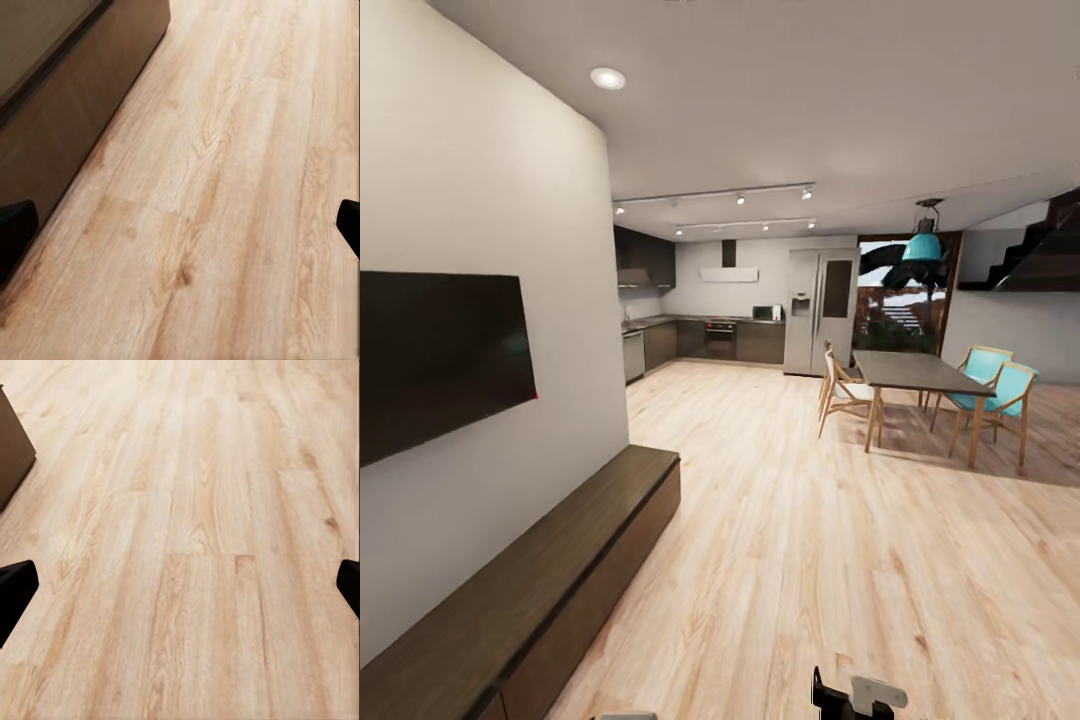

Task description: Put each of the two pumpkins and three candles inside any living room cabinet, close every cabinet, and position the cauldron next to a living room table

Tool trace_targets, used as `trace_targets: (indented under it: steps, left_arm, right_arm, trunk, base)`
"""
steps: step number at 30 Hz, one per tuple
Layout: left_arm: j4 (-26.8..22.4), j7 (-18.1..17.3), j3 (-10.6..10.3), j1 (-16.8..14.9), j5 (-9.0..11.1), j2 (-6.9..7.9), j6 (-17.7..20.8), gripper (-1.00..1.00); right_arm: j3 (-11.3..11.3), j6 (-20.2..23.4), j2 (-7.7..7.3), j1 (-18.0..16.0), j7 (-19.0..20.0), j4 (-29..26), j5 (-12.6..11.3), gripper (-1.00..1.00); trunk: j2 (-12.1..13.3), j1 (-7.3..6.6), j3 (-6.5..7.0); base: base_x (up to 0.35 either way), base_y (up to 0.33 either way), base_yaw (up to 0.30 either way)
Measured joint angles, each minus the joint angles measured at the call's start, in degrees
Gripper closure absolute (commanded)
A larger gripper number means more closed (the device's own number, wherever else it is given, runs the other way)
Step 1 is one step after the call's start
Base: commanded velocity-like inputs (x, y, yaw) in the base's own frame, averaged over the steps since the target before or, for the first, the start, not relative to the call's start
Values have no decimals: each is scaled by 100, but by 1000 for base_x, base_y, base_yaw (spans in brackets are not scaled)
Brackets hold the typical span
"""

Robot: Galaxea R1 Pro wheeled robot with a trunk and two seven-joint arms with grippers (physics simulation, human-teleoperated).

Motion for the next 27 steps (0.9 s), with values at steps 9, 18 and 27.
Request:
trace_targets:
  steps: [9, 18, 27]
  left_arm:
    - [0, 0, 0, 0, -1, 0, 0, -100]
    - [0, 0, 0, 0, 0, 0, 1, -100]
    - [-2, 0, 1, 2, -2, 0, 9, -100]
  right_arm:
    - [0, 0, 0, 0, 2, 0, 0, -100]
    - [7, 13, 33, 0, 7, -7, -13, -100]
    - [-31, 25, 45, -1, 7, -6, -83, -100]
  trunk:
    - [361, -198, 182]
    - [723, -396, 345]
    - [1085, -594, 451]
  base:
    - [0, 0, -216]
    - [0, 0, -244]
    - [0, 0, -62]
